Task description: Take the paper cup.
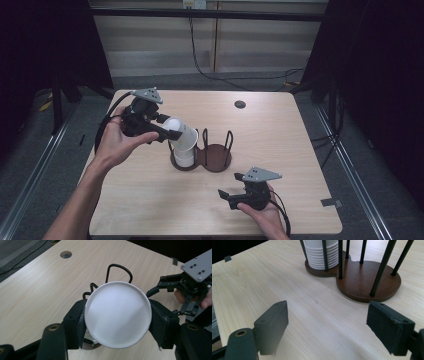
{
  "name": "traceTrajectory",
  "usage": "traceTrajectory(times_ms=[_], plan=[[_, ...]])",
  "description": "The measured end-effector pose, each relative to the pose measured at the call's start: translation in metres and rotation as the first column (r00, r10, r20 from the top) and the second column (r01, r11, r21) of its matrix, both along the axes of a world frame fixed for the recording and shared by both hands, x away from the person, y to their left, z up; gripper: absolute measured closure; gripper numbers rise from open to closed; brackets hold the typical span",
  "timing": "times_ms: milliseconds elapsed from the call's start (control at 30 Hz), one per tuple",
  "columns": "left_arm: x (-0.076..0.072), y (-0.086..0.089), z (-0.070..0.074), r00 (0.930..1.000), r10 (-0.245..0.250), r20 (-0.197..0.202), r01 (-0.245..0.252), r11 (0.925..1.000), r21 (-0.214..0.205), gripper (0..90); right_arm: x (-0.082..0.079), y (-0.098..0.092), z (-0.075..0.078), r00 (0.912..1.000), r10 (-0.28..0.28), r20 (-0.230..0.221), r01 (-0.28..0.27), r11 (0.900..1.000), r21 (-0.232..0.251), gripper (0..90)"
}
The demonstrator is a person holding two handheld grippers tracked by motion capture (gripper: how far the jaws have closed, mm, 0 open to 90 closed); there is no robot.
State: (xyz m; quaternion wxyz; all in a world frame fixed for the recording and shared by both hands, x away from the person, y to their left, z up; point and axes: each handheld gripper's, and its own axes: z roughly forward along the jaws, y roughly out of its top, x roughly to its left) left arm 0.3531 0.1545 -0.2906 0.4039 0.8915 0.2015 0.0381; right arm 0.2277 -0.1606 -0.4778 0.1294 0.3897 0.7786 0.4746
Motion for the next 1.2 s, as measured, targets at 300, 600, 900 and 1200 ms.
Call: traceTrajectory(times_ms=[300, 600, 900, 1200], plan=[[-0.011, 0.004, -0.016, 0.9999, 0.003, 0.01, -0.002, 0.9994, -0.036, 37.8, 0.002, -0.001, 0.002, 1.0, -0.002, 0.009, 0.002, 0.9997, 0.024, 16.5], [-0.026, 0.005, -0.025, 0.9994, -0.033, 0.013, 0.034, 0.9961, -0.081, 37.7, 0.004, 0.0, 0.01, 0.9991, 0.034, 0.025, -0.035, 0.9973, 0.064, 14.8], [-0.037, 0.005, -0.048, 0.9981, -0.062, 0.0, 0.062, 0.9949, -0.08, 37.7, 0.005, 0.001, 0.019, 0.9977, 0.064, 0.022, -0.066, 0.9925, 0.104, 14.4], [-0.038, 0.005, -0.065, 0.9948, -0.098, -0.027, 0.094, 0.9893, -0.111, 37.7, 0.011, 0.005, 0.034, 0.9938, 0.105, 0.037, -0.109, 0.9856, 0.129, 14.1]])
